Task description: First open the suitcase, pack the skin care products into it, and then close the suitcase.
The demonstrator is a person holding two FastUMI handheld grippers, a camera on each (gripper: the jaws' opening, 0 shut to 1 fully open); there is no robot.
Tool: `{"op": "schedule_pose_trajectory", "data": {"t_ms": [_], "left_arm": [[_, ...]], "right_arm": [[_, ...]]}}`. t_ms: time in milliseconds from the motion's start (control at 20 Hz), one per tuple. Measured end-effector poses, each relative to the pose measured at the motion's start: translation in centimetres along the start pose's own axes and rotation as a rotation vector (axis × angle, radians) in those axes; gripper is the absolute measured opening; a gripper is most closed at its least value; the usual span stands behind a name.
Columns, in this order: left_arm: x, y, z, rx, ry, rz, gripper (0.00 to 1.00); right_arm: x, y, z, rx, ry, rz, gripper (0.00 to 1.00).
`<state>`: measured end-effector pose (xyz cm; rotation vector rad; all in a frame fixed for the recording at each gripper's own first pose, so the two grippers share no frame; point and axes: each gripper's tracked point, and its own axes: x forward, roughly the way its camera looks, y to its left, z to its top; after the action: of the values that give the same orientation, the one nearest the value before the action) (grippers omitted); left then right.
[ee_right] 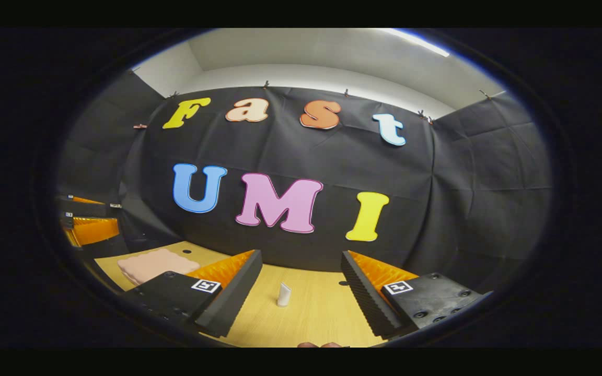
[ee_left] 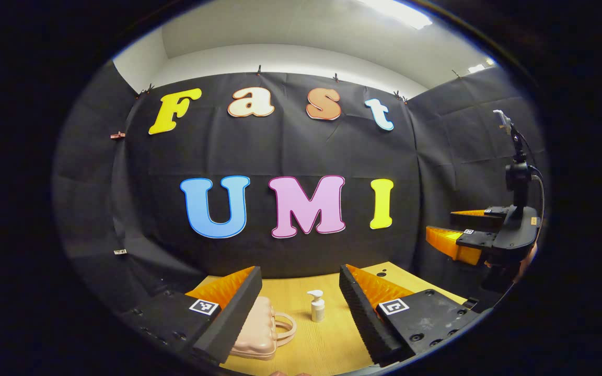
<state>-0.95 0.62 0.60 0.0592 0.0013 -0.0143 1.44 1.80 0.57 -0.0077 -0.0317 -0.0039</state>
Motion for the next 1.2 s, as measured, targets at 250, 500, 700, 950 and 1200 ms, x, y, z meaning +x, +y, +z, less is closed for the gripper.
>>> {"op": "schedule_pose_trajectory", "data": {"t_ms": [250, 500, 700, 950, 1200], "left_arm": [[-1.0, 1.1, 0.5, -0.013, -0.004, 0.036, 0.95], [-1.1, 1.9, -2.2, -0.043, 0.033, 0.043, 0.95], [-0.9, 3.0, -5.0, -0.053, 0.088, 0.038, 0.95], [1.7, 2.3, -10.7, -0.005, 0.205, 0.003, 0.95], [7.4, 1.4, -16.6, 0.070, 0.328, -0.010, 0.96]], "right_arm": [[1.3, 2.4, 0.6, 0.012, -0.007, 0.059, 0.97], [1.4, 2.6, 0.5, 0.012, 0.010, 0.065, 0.97], [1.4, 2.5, 0.2, 0.017, 0.031, 0.049, 0.97], [1.8, 1.6, -1.7, 0.030, 0.062, 0.035, 0.97], [4.3, -1.2, -4.6, 0.004, 0.087, 0.020, 0.97]]}}
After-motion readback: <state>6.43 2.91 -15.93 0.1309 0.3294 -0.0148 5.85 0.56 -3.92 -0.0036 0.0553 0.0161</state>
